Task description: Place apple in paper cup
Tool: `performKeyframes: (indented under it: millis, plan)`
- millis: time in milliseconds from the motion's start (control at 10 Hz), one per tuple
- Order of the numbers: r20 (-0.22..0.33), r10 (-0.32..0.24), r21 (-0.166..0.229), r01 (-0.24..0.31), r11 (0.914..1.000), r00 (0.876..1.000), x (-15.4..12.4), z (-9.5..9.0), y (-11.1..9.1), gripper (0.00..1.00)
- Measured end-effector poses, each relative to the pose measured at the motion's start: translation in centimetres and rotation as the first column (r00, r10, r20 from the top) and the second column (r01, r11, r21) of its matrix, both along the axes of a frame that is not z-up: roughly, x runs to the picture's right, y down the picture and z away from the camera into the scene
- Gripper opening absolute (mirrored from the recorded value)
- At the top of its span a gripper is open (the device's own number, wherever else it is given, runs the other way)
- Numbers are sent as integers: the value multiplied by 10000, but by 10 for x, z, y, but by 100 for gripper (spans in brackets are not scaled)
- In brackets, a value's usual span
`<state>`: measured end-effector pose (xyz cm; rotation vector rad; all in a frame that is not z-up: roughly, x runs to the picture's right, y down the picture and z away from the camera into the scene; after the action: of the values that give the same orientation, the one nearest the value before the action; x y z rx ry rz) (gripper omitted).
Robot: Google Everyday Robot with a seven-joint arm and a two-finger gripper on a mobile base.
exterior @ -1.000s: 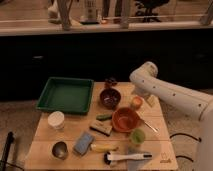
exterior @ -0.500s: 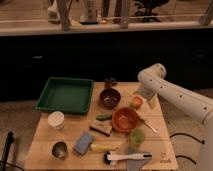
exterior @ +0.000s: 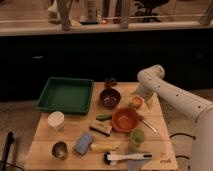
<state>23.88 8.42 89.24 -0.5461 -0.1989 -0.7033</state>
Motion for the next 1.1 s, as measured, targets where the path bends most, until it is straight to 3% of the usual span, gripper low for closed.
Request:
performKeyframes:
  millis: [400,500,1100]
  plan:
    - [401,192,-251,-182,9995,9990,-5,11,6,80]
    - [488,195,-291,-181,9994,9986,-6,14,8,76]
    - [794,254,-439,-220,9988,9965,-5,28,21,19]
